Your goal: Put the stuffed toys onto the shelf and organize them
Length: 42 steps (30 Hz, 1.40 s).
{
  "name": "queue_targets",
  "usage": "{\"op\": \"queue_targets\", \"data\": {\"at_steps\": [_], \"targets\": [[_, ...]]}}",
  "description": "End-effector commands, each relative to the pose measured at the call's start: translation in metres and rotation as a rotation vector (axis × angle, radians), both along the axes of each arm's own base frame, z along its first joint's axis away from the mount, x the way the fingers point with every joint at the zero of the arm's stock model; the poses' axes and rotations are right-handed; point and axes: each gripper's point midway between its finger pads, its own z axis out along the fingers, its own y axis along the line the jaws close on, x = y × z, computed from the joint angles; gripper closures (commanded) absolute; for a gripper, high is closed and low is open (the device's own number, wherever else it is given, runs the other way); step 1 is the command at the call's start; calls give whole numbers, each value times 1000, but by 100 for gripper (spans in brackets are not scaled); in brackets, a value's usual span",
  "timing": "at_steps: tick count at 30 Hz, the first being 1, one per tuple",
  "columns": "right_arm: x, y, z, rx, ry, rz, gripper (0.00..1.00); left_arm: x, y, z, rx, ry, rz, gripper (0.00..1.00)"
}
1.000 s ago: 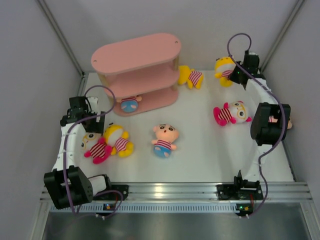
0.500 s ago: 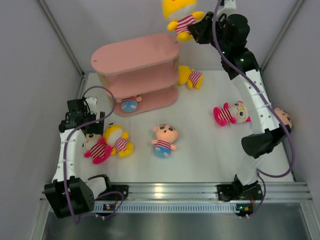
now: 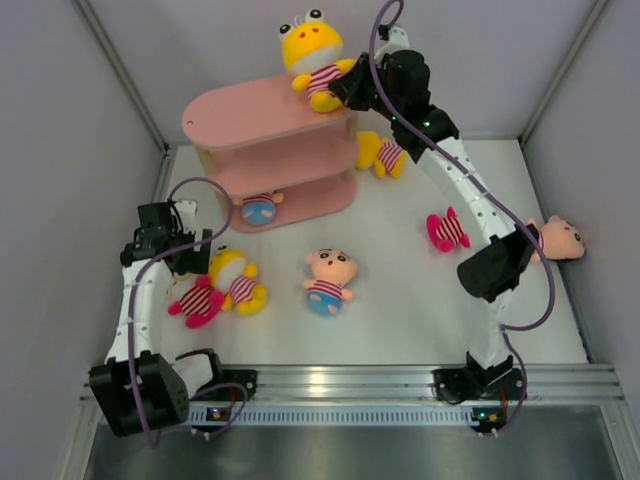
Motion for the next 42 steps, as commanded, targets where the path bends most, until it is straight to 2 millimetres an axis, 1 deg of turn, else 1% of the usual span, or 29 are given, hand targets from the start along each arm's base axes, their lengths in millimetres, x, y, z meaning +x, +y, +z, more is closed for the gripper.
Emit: {"op": "queue_targets", "data": {"at_steps": [1, 2, 3, 4, 5, 8, 9, 11, 12, 14, 15, 17, 18, 22, 23, 27, 28, 32, 33, 35, 38, 42], "targets": [[-16, 7, 27, 82, -35, 28, 96, 2, -1, 7, 4, -43, -9, 1], [-16, 8, 26, 80, -32, 31, 93, 2, -1, 5, 4, -40, -10, 1], [-17, 10, 25, 80, -32, 38, 81, 2, -1, 5, 5, -38, -11, 1], [-17, 10, 26, 82, -32, 41, 75, 2, -1, 5, 4, -40, -10, 1], [-17, 9, 26, 81, -33, 40, 73, 1, -1, 4, 4, -33, -13, 1], [-21, 7, 32, 85, -38, 40, 74, 2, -1, 4, 4, -33, -13, 1], [-26, 5, 39, 91, -48, 43, 78, 2, -1, 4, 3, -32, -11, 1], [-31, 5, 44, 103, -48, 51, 83, 2, -1, 3, 5, -30, -14, 1], [-35, 3, 49, 107, -55, 56, 84, 2, -1, 3, 5, -32, -14, 1], [-41, 2, 52, 110, -58, 62, 84, 2, 0, 4, 7, -31, -14, 1], [-46, 1, 52, 114, -51, 67, 84, 2, 0, 3, 9, -29, -12, 1], [-49, 0, 53, 119, -58, 69, 83, 2, 0, 4, 9, -31, -11, 1], [-51, -2, 47, 112, -49, 65, 82, 2, 0, 4, 8, -29, -13, 1], [-51, -6, 43, 99, -46, 45, 81, 1, 0, 5, 7, -34, -11, 1], [-51, -5, 42, 97, -43, 45, 78, 1, 0, 4, 9, -32, -13, 1], [-42, -3, 35, 89, -39, 34, 39, 0, 1, 4, 14, -31, -7, 1], [-41, -3, 33, 89, -35, 29, 37, 0, 2, 4, 18, -32, -6, 1], [-34, -7, 36, 112, -42, 11, 36, -1, 3, 4, 28, -28, -4, 1], [-35, -8, 41, 121, -56, 9, 36, -1, 3, 4, 27, -28, -5, 1], [-33, -9, 44, 128, -67, -3, 36, -1, 2, 2, 22, -24, -8, 1], [-27, -12, 45, 132, -76, -33, 35, -1, 2, 2, 21, -25, -11, 1], [-19, -10, 42, 143, -96, -43, 35, -2, 2, 2, 24, -24, -10, 1]]}}
